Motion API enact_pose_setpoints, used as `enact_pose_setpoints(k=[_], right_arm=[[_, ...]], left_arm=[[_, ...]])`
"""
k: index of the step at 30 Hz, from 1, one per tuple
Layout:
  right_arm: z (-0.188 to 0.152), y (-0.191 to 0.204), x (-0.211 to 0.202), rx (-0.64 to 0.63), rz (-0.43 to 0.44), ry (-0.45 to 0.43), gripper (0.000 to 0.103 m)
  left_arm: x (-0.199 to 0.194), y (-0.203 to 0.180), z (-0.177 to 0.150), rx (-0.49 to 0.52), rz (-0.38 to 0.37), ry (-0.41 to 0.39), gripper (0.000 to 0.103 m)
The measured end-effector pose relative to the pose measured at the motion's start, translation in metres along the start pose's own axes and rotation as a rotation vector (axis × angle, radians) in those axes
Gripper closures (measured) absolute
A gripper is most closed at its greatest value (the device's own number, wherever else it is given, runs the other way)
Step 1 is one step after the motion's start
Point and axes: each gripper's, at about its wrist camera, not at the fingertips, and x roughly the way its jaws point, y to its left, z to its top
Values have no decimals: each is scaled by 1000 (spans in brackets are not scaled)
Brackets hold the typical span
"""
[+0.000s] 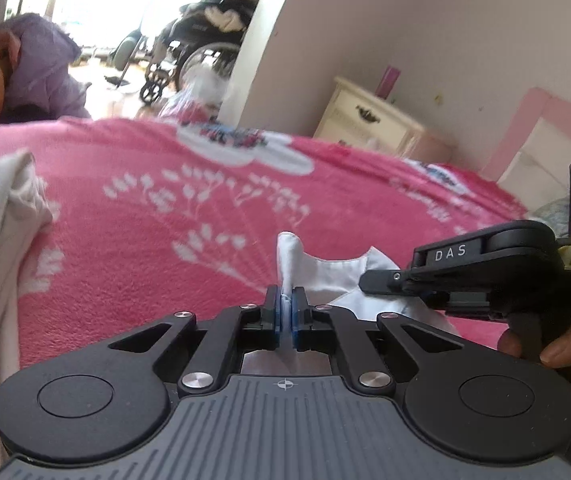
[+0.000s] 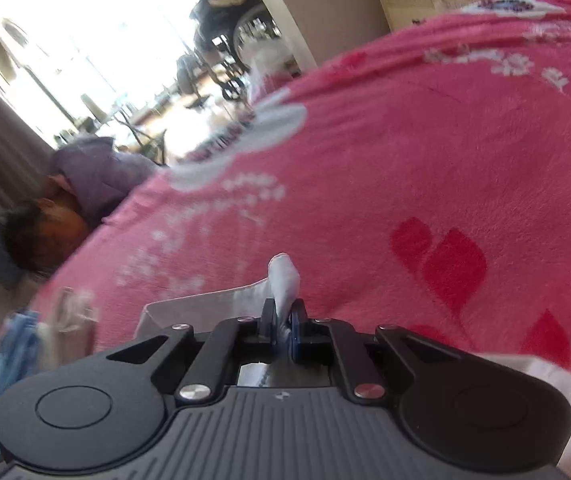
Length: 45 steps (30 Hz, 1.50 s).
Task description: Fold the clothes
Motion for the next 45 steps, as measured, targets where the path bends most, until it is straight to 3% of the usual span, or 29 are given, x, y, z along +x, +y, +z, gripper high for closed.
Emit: enact_pose_setpoints(k=[6,12,21,28,34,37,40,42,45], right_arm=[[-11,16,-69,-21,79,-59,95],[-37,29,-164,-5,178,-156,95],[-124,28,-303,22,273,-262,95],[-208,-5,-343,29,249,-231,95],[-272,-43,-345,68,183,-161,95],[-302,-56,-346,57,128,-137,88],[-332,-80,-351,151,86,-87,79],[-345,-97,-359,218,73,-68,70],[-359,-124,-376,353,86,-73,67]], left_arm=[[-54,-21,2,44,-62,-54,100],[-139,-51,-9,65,-176,-141,100],[-269,-94,-53,125,-368,-175,100],[-297,-105,-123,143,-418,-66,100],[-301,-119,-182,280,-406,-13,100],[-298,-123,-209,374,-418,54,99],[-298,-126,-238,446,-417,193,93],[-302,-121,-251,454,-420,240,83],[-311,-113,-257,441,-447,308,79]])
